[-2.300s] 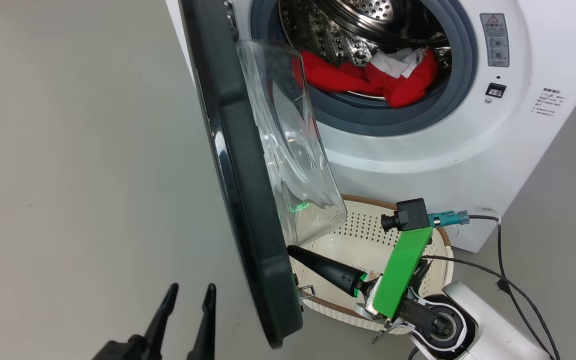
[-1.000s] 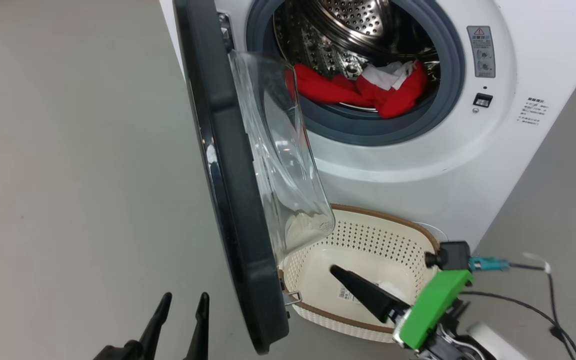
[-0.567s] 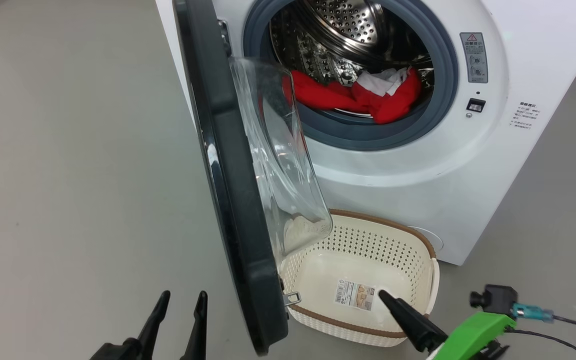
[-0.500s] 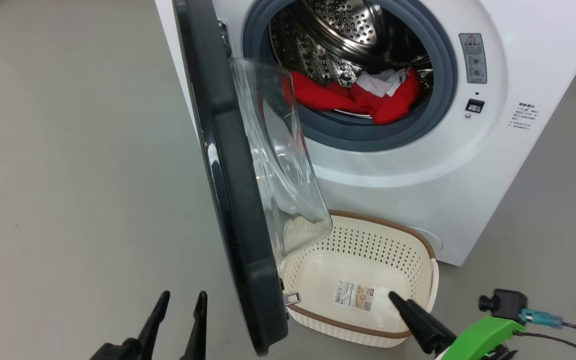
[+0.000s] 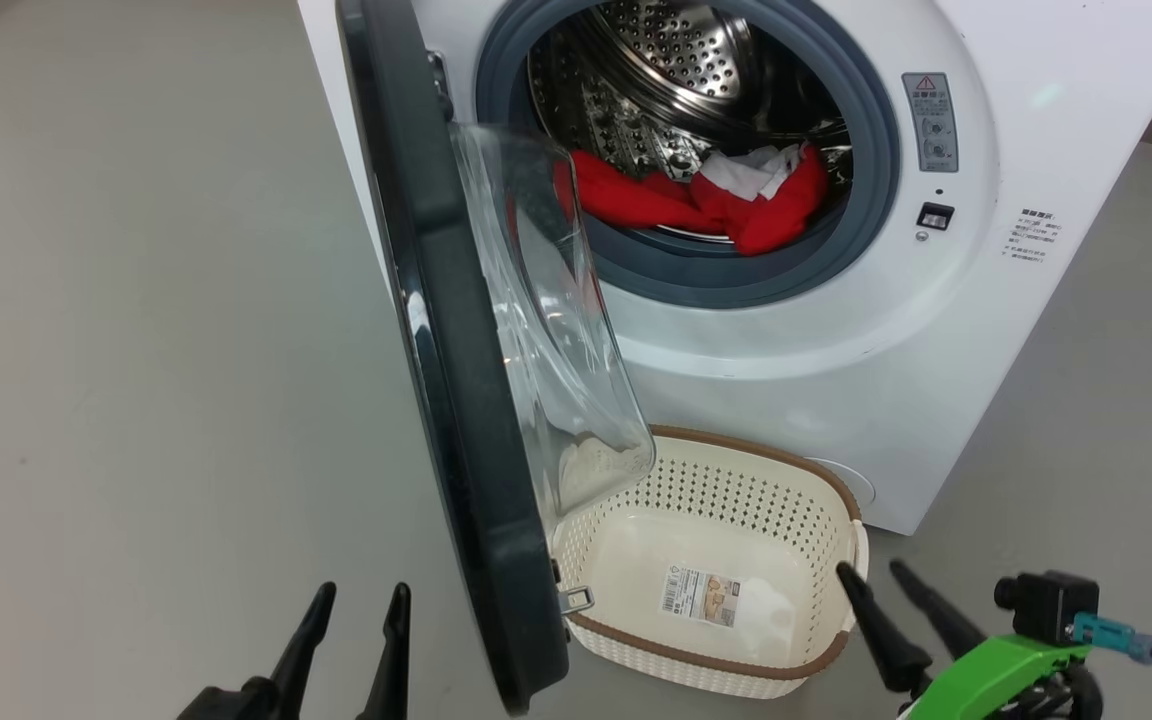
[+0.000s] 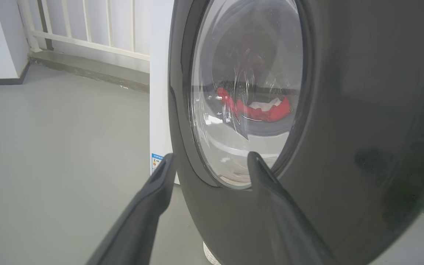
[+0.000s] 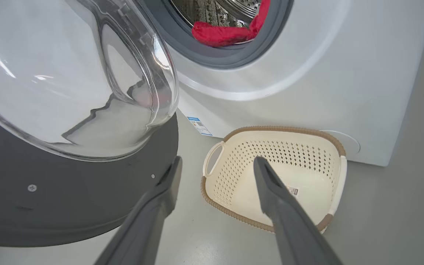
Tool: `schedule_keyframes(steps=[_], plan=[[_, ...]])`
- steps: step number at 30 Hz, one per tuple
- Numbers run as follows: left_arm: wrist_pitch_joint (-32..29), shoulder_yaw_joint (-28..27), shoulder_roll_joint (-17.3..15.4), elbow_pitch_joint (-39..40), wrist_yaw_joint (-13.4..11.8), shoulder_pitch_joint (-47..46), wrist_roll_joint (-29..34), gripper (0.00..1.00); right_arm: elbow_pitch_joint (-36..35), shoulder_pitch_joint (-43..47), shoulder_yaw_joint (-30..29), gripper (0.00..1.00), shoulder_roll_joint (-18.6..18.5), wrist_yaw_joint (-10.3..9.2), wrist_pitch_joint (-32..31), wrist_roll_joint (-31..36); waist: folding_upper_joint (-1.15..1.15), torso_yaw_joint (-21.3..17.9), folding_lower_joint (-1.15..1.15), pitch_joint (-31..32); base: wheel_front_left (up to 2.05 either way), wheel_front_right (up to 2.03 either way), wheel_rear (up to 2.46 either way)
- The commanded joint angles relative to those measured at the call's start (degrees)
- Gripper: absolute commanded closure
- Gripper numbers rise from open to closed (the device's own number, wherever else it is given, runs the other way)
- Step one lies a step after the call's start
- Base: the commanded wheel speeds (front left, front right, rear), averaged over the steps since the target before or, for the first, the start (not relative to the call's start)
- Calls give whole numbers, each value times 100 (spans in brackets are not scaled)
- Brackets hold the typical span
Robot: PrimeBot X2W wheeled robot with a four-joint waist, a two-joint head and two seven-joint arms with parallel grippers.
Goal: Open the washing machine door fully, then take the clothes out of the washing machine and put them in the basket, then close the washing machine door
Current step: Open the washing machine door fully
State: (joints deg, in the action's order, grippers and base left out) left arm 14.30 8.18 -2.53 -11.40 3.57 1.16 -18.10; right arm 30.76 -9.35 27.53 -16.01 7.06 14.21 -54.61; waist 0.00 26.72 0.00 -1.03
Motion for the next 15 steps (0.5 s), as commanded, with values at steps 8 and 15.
schedule_keyframes(steps=[8,15], plan=[[70,-194,-34,130,12,-118,36,0,-578,550,-1428,0,570,43,78,1928,0,13,0,-11,0,0,0],[70,-200,-34,157,4,-133,18,0,-1278,913,-2231,0,1021,43,78,3087,0,21,0,-23,0,0,0]])
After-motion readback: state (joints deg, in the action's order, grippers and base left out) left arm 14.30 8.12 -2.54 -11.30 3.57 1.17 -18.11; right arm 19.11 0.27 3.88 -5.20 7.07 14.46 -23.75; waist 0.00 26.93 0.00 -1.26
